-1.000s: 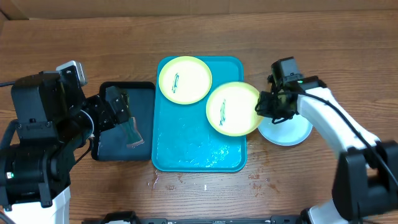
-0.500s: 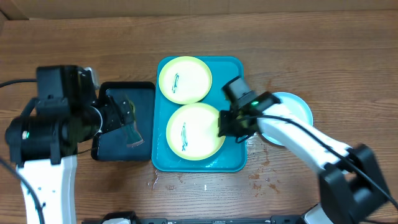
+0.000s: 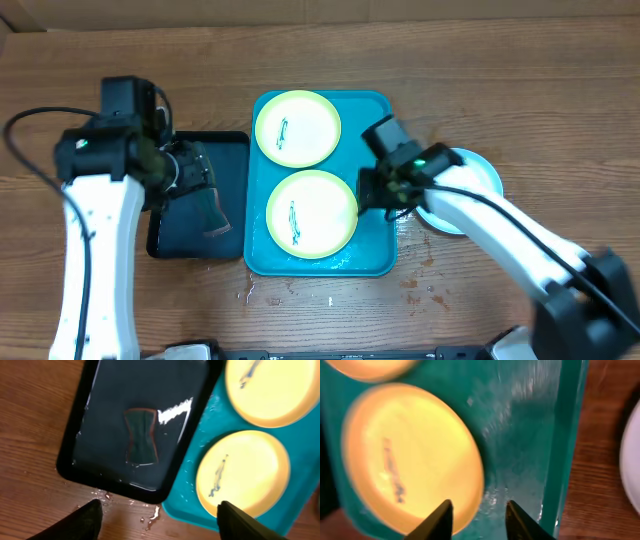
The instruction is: Clean dirty plates on tray and stack at the side
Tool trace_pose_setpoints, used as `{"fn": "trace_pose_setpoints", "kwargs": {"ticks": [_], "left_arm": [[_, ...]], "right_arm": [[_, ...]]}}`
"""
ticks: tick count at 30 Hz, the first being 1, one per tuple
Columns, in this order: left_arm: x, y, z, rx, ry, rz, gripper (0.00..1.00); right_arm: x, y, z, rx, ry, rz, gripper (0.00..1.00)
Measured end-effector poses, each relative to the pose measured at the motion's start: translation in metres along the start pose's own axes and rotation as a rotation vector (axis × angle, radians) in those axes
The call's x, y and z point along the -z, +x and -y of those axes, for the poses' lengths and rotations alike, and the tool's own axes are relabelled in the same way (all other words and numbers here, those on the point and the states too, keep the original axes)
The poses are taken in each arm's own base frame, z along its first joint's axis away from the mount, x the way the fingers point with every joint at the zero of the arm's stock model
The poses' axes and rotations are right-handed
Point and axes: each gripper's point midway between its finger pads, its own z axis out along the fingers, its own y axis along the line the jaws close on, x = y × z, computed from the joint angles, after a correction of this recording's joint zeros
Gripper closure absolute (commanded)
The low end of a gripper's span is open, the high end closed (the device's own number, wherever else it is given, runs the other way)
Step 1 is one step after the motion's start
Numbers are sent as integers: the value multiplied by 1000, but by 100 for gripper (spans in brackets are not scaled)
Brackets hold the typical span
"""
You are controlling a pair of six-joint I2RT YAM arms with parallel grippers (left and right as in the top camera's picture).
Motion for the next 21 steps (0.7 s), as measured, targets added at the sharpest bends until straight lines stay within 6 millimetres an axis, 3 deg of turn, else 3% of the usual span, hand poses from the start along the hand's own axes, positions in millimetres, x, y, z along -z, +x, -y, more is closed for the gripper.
{"fn": "trace_pose_setpoints", "kwargs": {"ticks": [3, 5, 7, 11, 13, 16, 17, 18, 21], "left_arm": [[-43, 3, -4, 11, -35, -78, 33], [-69, 11, -7, 15, -61, -137, 41], [-97, 20, -10, 32, -86, -193, 47], [-144, 30, -21, 77, -145, -256, 65], [-161, 27, -23, 81, -161, -255, 66], [-178, 13, -21, 90, -156, -207, 69], [-182, 9, -21, 90, -159, -195, 78], [-186, 7, -22, 89, -165, -191, 96], [-195, 9, -25, 87, -185, -203, 96]], "right_arm": [[43, -13, -14, 51, -66, 110, 53], [65, -15, -19, 73, -96, 159, 51], [74, -12, -19, 81, -100, 166, 51], [70, -3, -12, 83, -71, 120, 51], [67, -1, -10, 84, -62, 108, 51], [67, 0, -9, 87, -60, 104, 51], [67, 0, -9, 86, -59, 104, 52], [67, 0, -9, 86, -59, 103, 51], [67, 1, -9, 87, -58, 101, 51]]}}
